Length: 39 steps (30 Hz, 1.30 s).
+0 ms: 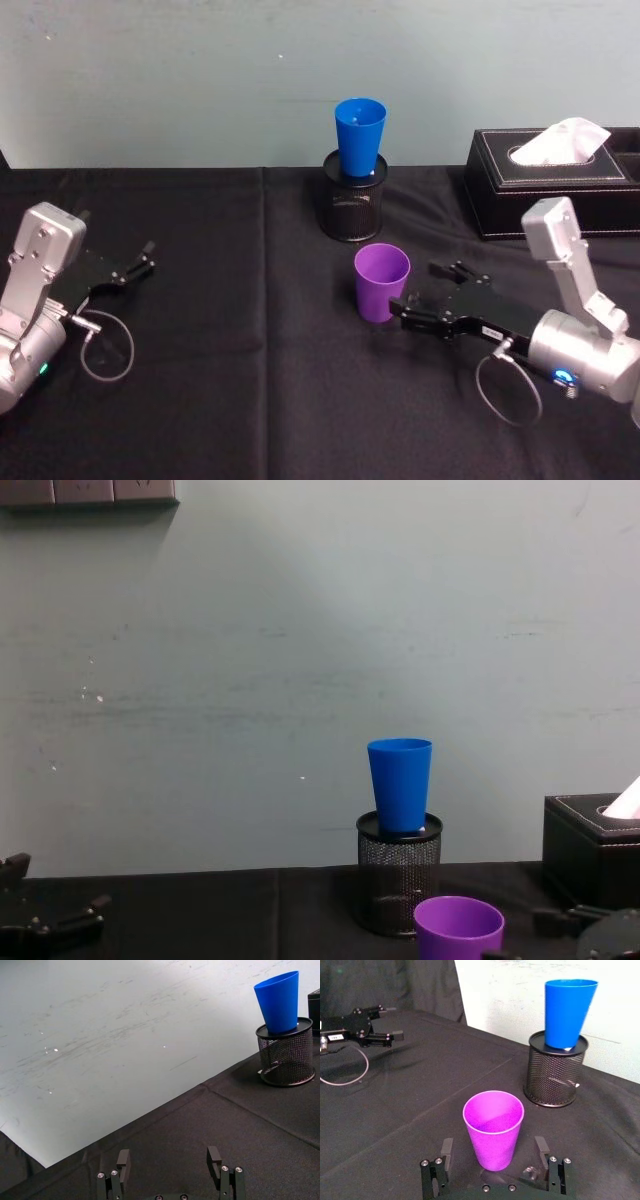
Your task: Pick up one cup with a gripper and tap it against the other cup.
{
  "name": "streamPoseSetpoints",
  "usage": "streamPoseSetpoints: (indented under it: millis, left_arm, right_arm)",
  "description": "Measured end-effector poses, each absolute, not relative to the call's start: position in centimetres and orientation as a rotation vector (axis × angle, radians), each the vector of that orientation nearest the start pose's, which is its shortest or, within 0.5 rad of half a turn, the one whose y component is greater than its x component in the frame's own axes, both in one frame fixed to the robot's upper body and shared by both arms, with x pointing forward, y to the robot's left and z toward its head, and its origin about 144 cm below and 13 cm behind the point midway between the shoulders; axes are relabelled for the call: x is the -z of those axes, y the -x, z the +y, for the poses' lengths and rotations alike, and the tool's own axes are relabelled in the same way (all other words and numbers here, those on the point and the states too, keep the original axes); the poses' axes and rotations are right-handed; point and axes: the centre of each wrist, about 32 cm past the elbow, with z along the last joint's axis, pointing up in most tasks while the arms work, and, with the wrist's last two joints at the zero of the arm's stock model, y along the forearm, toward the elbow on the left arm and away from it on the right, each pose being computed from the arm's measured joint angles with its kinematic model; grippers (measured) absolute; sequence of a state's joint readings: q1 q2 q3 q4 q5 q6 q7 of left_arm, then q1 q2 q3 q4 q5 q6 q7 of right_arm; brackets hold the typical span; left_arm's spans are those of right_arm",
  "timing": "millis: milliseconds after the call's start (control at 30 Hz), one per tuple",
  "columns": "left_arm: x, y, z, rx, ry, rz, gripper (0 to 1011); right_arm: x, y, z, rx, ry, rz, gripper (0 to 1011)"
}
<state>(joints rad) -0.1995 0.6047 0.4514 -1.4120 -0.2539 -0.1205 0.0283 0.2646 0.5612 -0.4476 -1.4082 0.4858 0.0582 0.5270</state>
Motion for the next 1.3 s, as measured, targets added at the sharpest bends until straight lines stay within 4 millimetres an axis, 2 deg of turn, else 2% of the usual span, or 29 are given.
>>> streamPoseSetpoints:
  millis: [400,1000,1067,1300]
  left_arm:
    - [-114.0,-48.9,31.0,-1.248,-0.304,-0.285,1000]
    - [-114.0,-48.9,31.0,-1.248,-0.304,-0.285,1000]
    - [-114.0,-48.9,31.0,-1.248,-0.304,-0.285,1000]
    - [-114.0,-48.9,31.0,-1.248,-0.304,-0.285,1000]
  right_arm:
    - [-115.1,-52.6,-27.4,0.763,0.257,0.046,1000]
    - [-114.3,-54.0,-26.0,0.757,0.222,0.084,1000]
    - [-114.2,-54.1,-25.9,0.759,0.219,0.087,979]
    - [-114.1,-54.2,-25.5,0.776,0.223,0.082,804]
